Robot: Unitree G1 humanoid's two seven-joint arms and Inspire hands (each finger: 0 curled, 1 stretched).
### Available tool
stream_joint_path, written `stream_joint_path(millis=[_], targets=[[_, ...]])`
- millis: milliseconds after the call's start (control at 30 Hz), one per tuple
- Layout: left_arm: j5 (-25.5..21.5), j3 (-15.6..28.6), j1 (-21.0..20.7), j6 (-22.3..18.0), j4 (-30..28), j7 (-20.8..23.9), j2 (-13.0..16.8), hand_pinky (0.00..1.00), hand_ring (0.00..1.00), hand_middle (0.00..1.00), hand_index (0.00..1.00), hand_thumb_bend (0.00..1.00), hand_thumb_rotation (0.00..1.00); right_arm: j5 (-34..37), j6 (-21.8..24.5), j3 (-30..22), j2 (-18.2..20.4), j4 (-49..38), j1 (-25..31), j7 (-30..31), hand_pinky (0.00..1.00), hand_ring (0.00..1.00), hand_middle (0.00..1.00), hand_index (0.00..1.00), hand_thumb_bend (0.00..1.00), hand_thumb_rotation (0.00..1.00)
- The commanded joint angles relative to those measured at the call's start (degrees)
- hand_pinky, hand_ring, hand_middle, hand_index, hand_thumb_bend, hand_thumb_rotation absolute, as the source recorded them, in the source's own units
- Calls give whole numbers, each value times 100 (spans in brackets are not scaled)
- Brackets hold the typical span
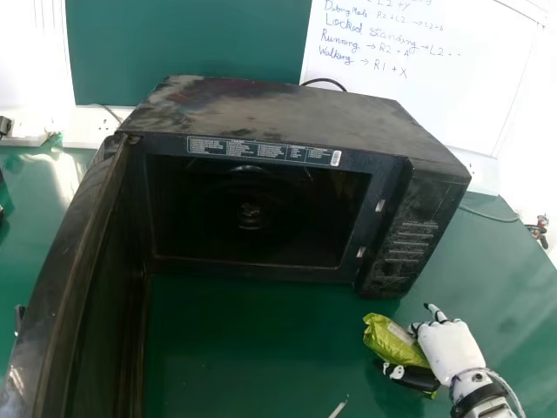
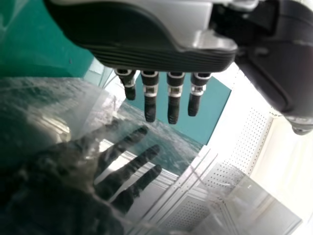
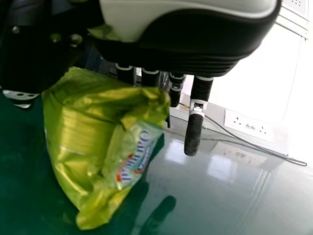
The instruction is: Put biscuit inside oven
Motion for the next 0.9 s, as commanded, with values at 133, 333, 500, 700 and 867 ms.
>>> stream_joint_path(millis=[133, 333, 500, 700, 867], targets=[[36, -49, 94, -71, -77, 33, -225, 86, 89, 92, 96, 95, 65, 25, -258, 46, -41, 139, -28, -306, 33, 41, 51, 56, 90, 23], [-11, -55, 110, -36, -111, 42, -229, 86, 89, 91, 96, 95, 64, 180, -475, 29, -16, 260, -64, -456, 26, 34, 42, 50, 56, 7], [17, -64, 123, -56, -123, 53, -238, 85, 89, 92, 95, 95, 64, 242, -483, 20, -47, 261, -96, -268, 25, 33, 40, 49, 53, 0], [10, -69, 134, -70, -137, 49, -242, 85, 89, 92, 96, 95, 64, 309, -426, -9, -34, 194, -80, -178, 23, 33, 41, 49, 53, 0], [9, -69, 133, -81, -136, 48, -247, 85, 90, 92, 96, 95, 64, 335, -464, -15, -81, 192, -69, -156, 23, 31, 41, 48, 53, 0]])
